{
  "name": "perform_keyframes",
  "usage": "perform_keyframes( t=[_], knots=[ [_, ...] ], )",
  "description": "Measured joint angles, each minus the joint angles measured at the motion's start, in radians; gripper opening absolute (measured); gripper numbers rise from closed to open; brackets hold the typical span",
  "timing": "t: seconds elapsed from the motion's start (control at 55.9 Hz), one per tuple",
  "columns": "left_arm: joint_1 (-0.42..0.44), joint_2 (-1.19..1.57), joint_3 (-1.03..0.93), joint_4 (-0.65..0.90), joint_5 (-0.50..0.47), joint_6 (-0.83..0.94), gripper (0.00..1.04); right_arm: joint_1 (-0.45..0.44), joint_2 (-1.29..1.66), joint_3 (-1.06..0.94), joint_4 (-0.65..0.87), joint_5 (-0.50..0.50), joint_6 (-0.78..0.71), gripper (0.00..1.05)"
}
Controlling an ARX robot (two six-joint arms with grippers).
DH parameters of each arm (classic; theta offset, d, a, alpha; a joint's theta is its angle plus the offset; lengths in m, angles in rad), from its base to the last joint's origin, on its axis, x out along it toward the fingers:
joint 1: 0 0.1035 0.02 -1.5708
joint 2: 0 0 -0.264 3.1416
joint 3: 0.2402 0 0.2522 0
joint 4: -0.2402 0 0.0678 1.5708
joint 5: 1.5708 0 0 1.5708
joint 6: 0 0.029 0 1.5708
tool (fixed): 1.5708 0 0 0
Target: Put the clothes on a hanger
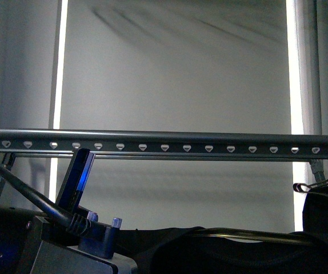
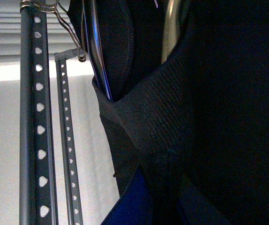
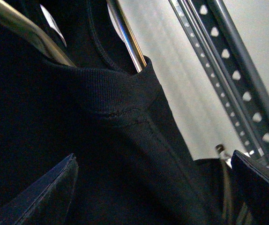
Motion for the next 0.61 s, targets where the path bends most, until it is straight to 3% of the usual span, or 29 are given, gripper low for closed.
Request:
perform_keyframes(
  t=[0.179, 0.608],
  knots=[
    [0.001, 0.0, 0.0, 0.0, 0.0, 0.002, 0.04, 0.055, 0.172, 0.126, 0.047, 0.105, -0.167, 0.97],
    [0.002, 0.0, 0.0, 0.0, -0.012, 0.002, 0.04, 0.099, 0.441, 0.278, 0.157, 0.278, -0.136, 0.95]
  ],
)
